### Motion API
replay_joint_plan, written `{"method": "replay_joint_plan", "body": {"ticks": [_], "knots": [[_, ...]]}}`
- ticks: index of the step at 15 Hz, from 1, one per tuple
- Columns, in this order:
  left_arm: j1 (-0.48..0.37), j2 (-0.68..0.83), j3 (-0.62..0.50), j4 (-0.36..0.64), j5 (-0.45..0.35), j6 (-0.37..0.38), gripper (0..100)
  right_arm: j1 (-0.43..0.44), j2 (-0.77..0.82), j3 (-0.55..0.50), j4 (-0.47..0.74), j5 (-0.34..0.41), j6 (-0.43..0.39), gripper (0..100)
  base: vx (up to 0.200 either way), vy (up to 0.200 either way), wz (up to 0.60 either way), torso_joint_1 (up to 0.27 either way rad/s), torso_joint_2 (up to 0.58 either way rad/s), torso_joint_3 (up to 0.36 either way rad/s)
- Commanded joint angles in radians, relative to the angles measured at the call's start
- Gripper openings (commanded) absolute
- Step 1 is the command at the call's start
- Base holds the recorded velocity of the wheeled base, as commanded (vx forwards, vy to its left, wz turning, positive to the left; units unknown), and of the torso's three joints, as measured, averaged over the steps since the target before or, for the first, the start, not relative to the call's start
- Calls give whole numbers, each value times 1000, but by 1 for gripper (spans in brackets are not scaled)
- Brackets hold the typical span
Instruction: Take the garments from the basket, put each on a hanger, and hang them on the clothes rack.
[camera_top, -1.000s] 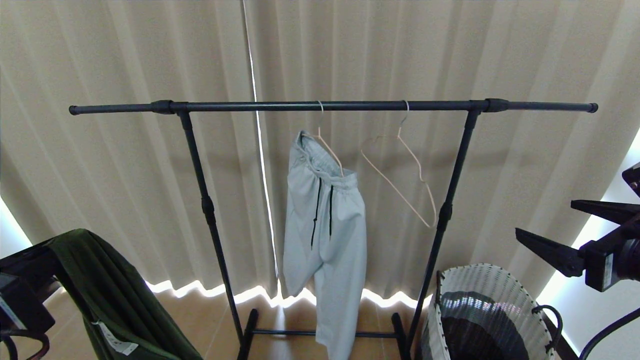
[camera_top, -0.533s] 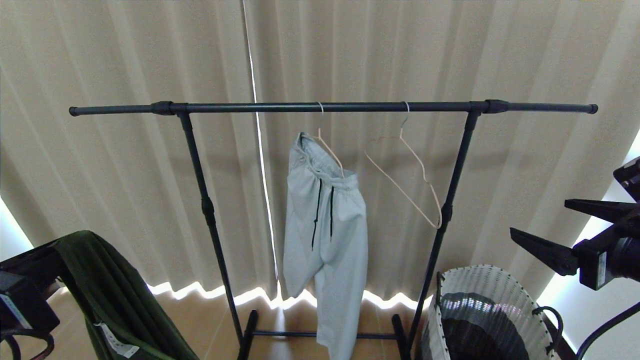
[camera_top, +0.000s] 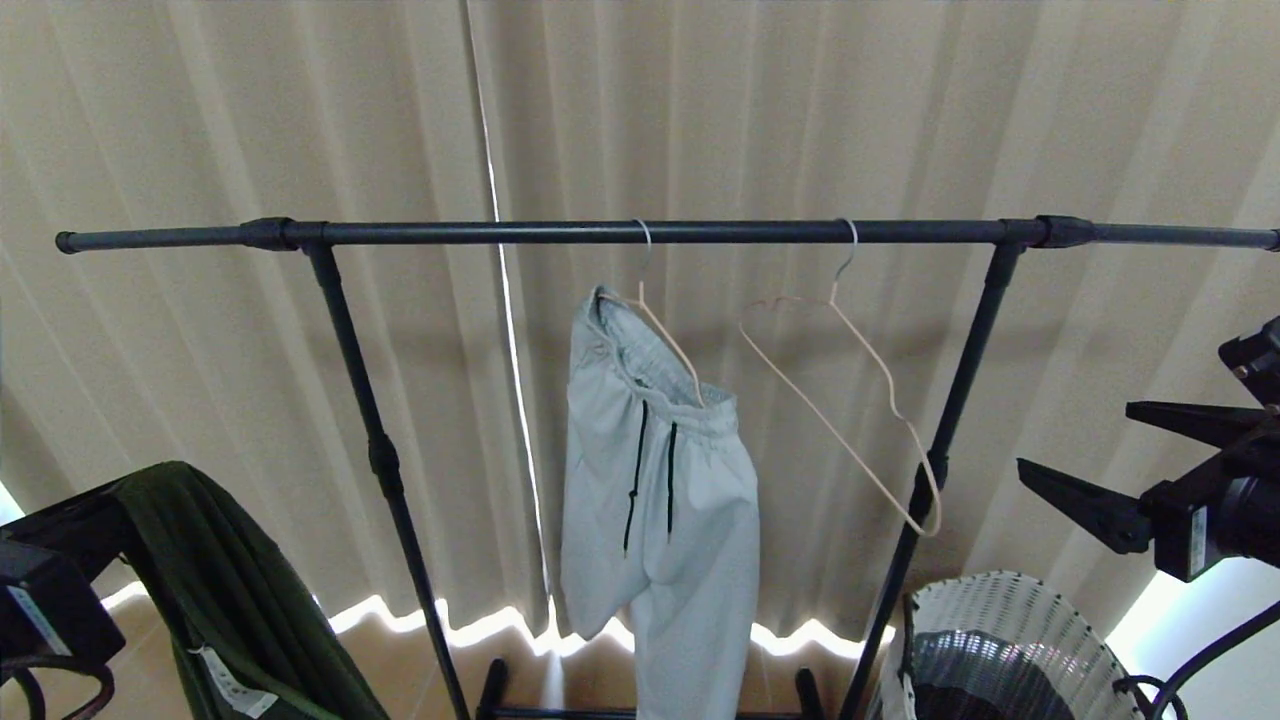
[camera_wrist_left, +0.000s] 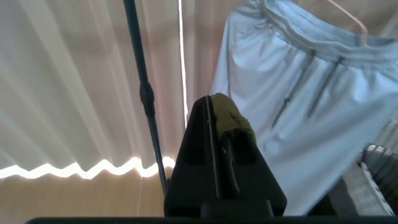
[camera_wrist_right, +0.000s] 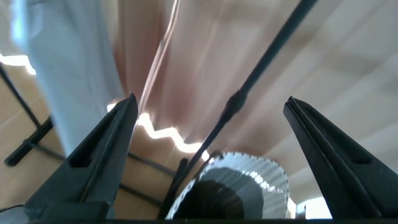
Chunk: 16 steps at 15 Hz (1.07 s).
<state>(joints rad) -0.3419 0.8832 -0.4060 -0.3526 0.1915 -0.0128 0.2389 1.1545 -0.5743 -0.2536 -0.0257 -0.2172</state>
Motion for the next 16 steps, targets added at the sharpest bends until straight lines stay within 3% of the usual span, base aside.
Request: {"method": "replay_joint_plan", "body": {"ticks": [1, 9, 12, 16], "knots": [[-2, 0, 6, -2, 0, 2, 0, 0, 1, 4, -3, 0, -1, 100, 200, 0, 0, 2, -2, 2], [-3, 2, 7, -2, 0, 2, 0, 5, 59, -18, -13, 6, 1, 100, 25, 0, 0, 1, 0, 0], [-3, 2, 9, -2, 0, 2, 0, 76, 96, -70, 2, 3, 1, 100, 0, 0, 0, 0, 0, 0], [-3, 2, 7, -2, -1, 2, 0, 178, 191, -159, 14, -86, -1, 100, 0, 0, 0, 0, 0, 0]]}}
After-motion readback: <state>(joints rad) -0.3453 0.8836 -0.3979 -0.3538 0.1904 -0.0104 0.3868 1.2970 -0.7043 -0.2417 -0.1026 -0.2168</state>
